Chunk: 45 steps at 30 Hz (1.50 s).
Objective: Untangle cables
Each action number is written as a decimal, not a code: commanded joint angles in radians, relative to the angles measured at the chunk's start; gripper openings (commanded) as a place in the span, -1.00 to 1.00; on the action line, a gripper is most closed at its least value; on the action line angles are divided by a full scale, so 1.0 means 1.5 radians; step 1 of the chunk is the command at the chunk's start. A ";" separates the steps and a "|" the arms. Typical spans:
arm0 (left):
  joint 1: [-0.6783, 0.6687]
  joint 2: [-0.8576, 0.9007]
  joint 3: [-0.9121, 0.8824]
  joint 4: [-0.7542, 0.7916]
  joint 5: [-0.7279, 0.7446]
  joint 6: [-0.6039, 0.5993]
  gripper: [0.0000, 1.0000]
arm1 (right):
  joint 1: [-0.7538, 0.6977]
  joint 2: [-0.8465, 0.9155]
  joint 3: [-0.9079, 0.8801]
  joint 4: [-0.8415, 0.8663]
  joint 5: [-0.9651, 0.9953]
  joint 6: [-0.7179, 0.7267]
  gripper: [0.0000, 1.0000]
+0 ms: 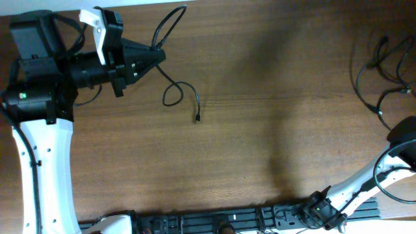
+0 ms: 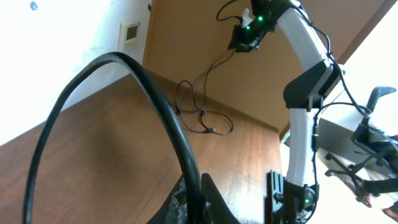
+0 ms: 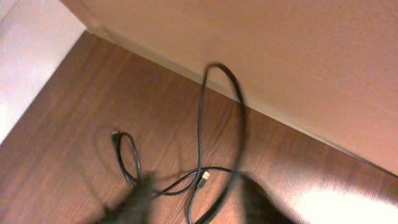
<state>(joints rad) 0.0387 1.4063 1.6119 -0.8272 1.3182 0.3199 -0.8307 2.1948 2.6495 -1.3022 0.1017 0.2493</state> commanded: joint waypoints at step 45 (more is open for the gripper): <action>-0.204 -0.018 0.046 -0.040 -0.353 -0.293 -0.83 | 0.607 -0.090 -0.032 -0.264 -0.752 -0.737 0.98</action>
<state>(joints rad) -0.2680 1.4021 1.6569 -0.8871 0.8200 -0.1139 0.0448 2.1838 2.6007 -1.6924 -1.1011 -0.8433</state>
